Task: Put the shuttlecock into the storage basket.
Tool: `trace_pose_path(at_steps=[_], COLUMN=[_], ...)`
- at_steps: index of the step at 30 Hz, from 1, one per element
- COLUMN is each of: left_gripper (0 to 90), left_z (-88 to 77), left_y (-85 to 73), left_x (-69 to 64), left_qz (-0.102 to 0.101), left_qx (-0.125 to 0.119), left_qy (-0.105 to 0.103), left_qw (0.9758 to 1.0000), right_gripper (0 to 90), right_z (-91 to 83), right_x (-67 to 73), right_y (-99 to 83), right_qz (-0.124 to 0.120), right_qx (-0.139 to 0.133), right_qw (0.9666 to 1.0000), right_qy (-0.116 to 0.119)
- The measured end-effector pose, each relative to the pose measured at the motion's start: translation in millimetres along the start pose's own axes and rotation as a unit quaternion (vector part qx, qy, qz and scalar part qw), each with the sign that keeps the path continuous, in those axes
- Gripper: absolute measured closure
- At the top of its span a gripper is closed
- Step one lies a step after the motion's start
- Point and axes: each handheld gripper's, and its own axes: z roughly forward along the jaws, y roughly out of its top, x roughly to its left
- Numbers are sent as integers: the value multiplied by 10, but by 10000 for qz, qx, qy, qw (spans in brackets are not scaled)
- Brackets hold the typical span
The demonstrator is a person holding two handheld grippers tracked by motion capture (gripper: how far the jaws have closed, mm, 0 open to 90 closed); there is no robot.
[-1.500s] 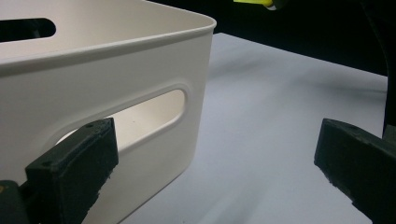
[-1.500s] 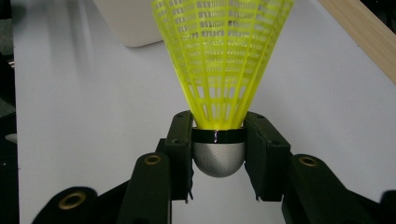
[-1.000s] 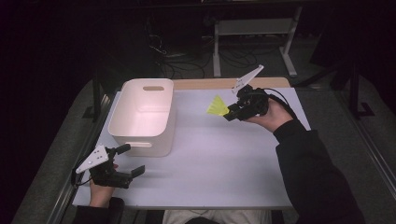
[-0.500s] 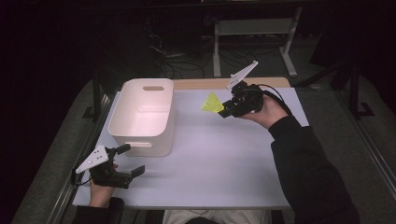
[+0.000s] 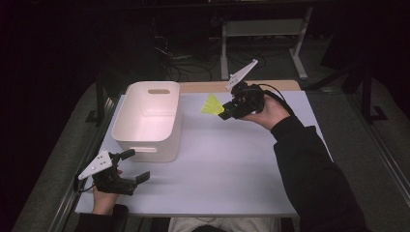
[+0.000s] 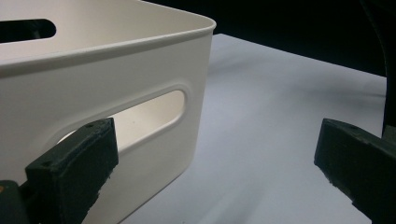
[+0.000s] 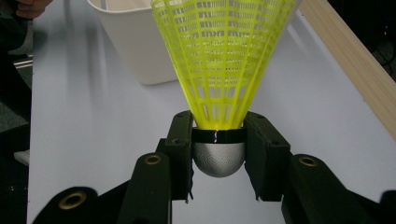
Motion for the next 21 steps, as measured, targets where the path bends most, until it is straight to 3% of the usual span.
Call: trace_pose_path(at_steps=[21], left_gripper=[0], left_z=[-1], left_y=[0], left_x=[0], left_qz=[2], left_qx=[-2], left_qy=[-5], left_qw=[10000], right_gripper=[630], right_z=[61], right_x=[46], right_y=[299], right_qz=[-189], right_qx=[-20], right_qw=[9998], right_qy=[90])
